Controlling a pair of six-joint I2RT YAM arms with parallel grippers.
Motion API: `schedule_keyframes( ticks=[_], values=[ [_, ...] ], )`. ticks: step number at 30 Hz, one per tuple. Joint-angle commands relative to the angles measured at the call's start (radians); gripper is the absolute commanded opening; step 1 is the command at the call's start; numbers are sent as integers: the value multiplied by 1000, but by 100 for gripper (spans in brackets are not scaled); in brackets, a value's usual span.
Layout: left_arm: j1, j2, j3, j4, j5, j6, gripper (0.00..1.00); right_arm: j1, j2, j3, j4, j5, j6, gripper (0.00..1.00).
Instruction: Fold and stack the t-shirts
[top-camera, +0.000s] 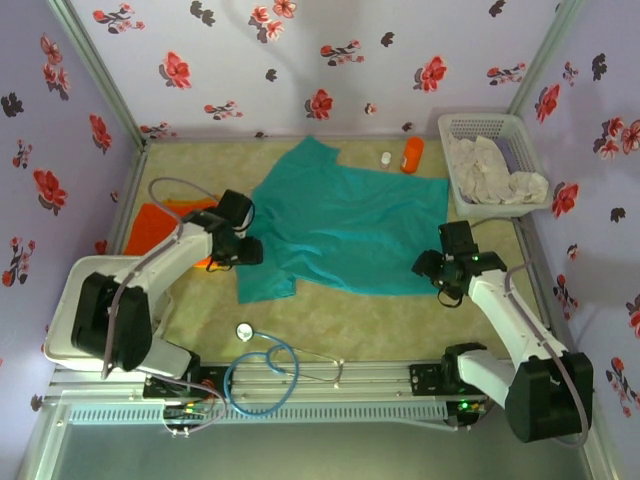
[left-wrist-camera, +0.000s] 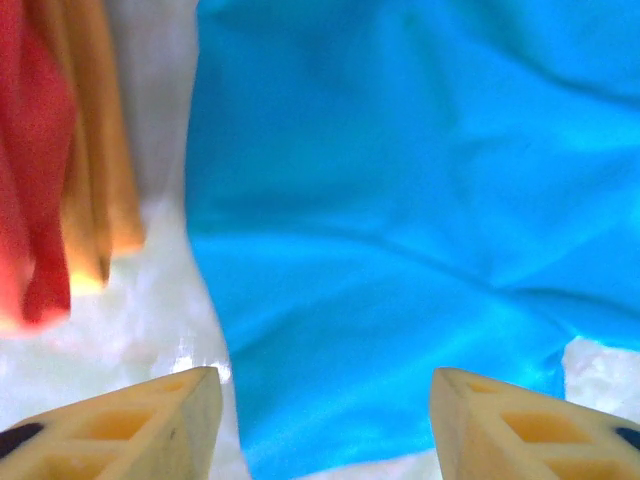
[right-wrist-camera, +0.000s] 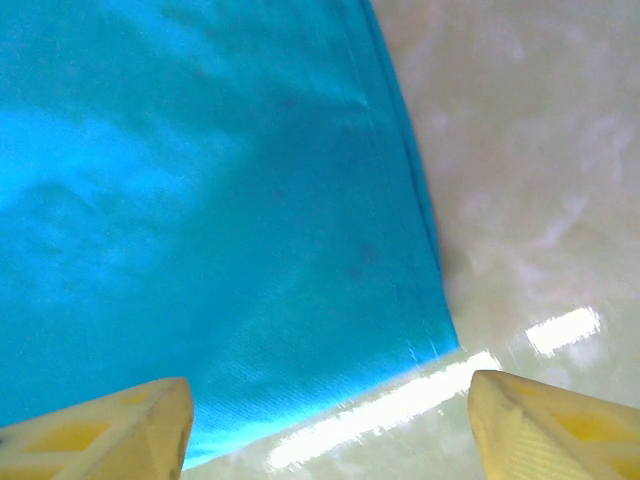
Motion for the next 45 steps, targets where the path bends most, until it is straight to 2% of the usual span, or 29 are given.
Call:
schedule_keyframes(
  ticks=[1,6,16,25,29,31,34,36,37,42,45],
  values=[
    [1,-70,-90,-50,6,-118,51,-10,-20,-31,-66,-10,26,68],
    [-24,-128,-209,12,15,-229,48,-21,-44,-71,-68,14,11,61],
    [-79,-33,-297,120,28,-253,47,-32,-49,-146,-2,36,63,56],
    [-81,14,-322,174,26,-244,41,-35,67,-148,186,-11,94,46],
    [-81,15,-325,179,23,-240,38,-35,121,-119,227,-34,102,37],
    [-82,17,-324,178,23,-238,34,-35,145,-113,237,-40,101,33],
    [-81,17,-323,178,22,-235,32,-35,158,-109,225,-43,100,20],
    [-81,18,-321,177,21,-234,30,-35,145,-105,197,-45,98,7],
    [-81,18,-320,176,20,-231,30,-35,130,-98,167,-50,100,3],
    [-81,15,-309,157,21,-218,26,-37,71,-22,-9,-166,106,1],
    [-81,16,-309,163,19,-216,26,-40,91,43,-37,-190,95,3]
  ],
)
